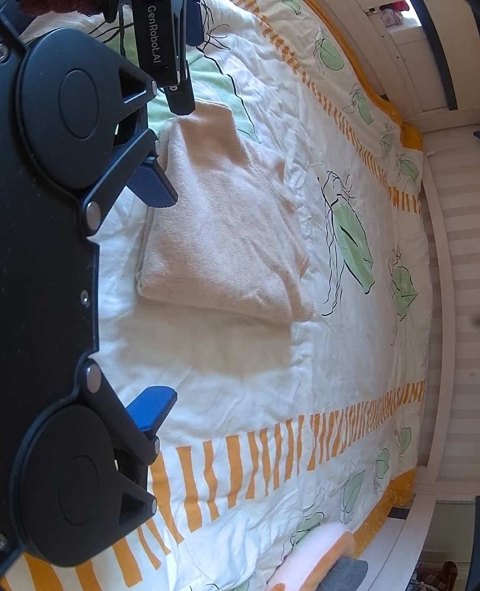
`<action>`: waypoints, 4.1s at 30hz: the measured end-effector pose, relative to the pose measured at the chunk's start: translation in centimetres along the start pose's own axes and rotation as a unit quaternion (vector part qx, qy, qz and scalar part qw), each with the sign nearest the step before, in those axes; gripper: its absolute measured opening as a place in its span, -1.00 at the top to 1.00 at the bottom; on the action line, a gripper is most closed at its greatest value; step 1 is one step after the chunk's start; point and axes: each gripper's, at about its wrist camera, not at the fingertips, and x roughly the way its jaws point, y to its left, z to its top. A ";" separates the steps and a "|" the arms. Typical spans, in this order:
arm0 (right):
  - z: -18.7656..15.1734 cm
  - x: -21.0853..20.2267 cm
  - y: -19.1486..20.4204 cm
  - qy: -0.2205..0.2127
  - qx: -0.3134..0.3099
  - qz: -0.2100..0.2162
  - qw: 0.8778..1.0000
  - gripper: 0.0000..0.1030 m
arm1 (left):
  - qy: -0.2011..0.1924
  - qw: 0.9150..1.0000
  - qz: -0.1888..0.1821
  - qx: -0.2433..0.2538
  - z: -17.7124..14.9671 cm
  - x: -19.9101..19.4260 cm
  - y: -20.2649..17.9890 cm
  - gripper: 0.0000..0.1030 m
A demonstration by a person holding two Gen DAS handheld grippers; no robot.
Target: Fold small clothes
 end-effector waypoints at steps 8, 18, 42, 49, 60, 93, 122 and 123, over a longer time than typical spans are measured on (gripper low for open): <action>0.0 0.4 -0.2 0.008 0.009 0.008 1.000 -0.99 | 0.010 1.000 -0.009 0.002 -0.1 0.3 -0.1 -0.96; -0.1 0.7 -0.2 0.014 0.015 0.012 1.000 -0.99 | 0.014 1.000 -0.014 0.006 -0.1 0.5 -0.3 -0.96; -0.2 1.2 -0.3 0.024 0.027 0.021 0.999 -0.99 | 0.017 1.000 -0.020 0.011 -0.2 0.6 -0.7 -0.96; -0.2 1.3 -0.4 0.027 0.030 0.024 0.999 -0.99 | 0.017 1.000 -0.022 0.011 -0.2 0.7 -0.8 -0.96; -0.3 1.4 -0.5 0.027 0.033 0.026 0.999 -0.99 | 0.023 0.999 -0.021 0.012 -0.2 0.9 -1.0 -0.96; 0.2 1.6 -0.2 0.030 0.025 0.027 0.999 -0.99 | 0.032 0.999 -0.022 0.012 0.0 1.3 -0.8 -0.96; 0.1 1.6 -0.1 0.031 0.026 0.028 0.999 -0.99 | 0.035 0.999 -0.023 0.016 -0.2 1.3 -0.9 -0.95; 0.1 1.6 -0.1 0.031 0.026 0.028 0.999 -0.99 | 0.034 0.999 -0.022 0.016 -0.2 1.3 -0.9 -0.95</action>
